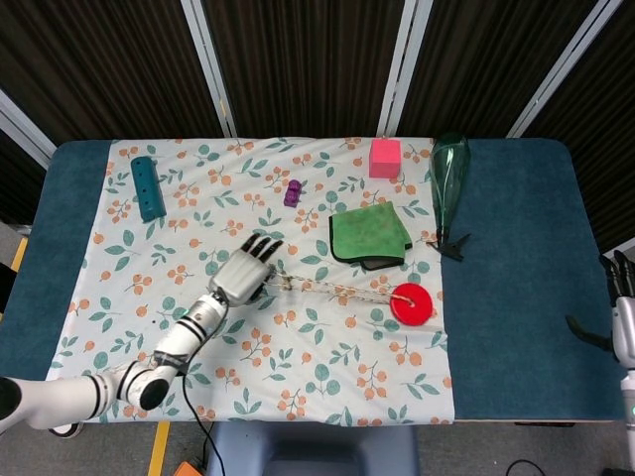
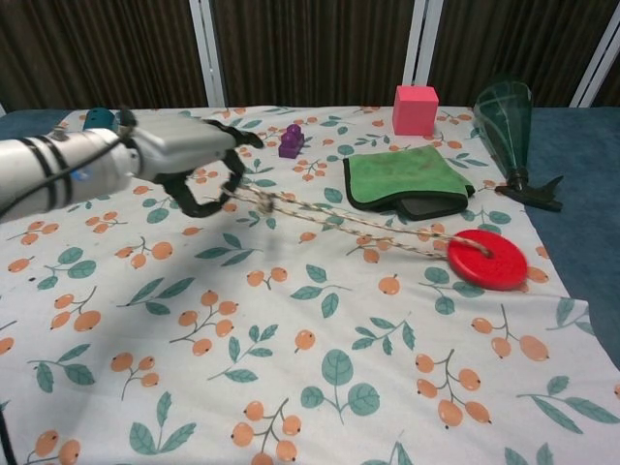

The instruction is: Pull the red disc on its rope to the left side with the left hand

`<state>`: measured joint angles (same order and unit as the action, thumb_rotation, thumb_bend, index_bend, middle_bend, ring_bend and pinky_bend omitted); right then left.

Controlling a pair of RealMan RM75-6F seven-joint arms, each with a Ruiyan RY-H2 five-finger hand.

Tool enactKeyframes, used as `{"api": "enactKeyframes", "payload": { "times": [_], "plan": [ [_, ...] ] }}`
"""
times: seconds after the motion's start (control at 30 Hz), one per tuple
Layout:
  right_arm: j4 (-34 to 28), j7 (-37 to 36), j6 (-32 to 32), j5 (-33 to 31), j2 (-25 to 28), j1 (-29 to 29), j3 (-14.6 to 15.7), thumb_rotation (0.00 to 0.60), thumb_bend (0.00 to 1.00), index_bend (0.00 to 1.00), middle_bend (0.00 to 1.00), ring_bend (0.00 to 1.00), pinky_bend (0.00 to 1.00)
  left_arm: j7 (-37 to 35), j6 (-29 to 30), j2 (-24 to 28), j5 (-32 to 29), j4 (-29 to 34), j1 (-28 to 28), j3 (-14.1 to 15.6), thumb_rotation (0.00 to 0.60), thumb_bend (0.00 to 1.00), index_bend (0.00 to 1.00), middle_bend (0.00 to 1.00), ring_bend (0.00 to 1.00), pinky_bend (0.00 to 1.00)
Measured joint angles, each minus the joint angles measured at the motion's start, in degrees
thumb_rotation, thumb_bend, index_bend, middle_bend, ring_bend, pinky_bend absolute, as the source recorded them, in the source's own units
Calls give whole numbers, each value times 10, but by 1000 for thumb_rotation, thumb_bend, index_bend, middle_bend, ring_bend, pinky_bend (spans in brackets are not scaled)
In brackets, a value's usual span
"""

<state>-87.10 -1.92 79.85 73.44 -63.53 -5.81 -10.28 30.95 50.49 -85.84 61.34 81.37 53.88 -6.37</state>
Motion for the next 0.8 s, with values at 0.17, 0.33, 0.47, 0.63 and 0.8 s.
{"api": "enactKeyframes", "payload": {
  "times": [0.17, 0.33, 0.47, 0.63, 0.8],
  "plan": [
    [2, 5, -8, 1, -7, -6, 2, 600, 337, 0, 0, 0, 0, -19, 87, 86, 5, 31, -79, 21, 600, 782, 865, 43, 0, 84],
    [4, 13, -10, 5, -11, -10, 3, 600, 338, 0, 0, 0, 0, -67, 169, 165, -9, 32, -167, 31, 600, 801, 873, 64, 0, 91],
    [2, 23, -5, 6, -12, -10, 4, 600, 337, 0, 0, 0, 0, -122, 213, 197, -62, 10, -235, 20, 600, 825, 876, 86, 0, 106],
    [0, 30, 2, 4, -11, -7, 4, 600, 337, 0, 0, 0, 0, -179, 233, 212, -100, -30, -290, 3, 600, 824, 877, 91, 0, 111],
    [0, 29, 5, 8, -12, -4, 8, 600, 338, 0, 0, 0, 0, -193, 237, 210, -82, -43, -302, -4, 600, 824, 877, 97, 0, 111]
  ]
}}
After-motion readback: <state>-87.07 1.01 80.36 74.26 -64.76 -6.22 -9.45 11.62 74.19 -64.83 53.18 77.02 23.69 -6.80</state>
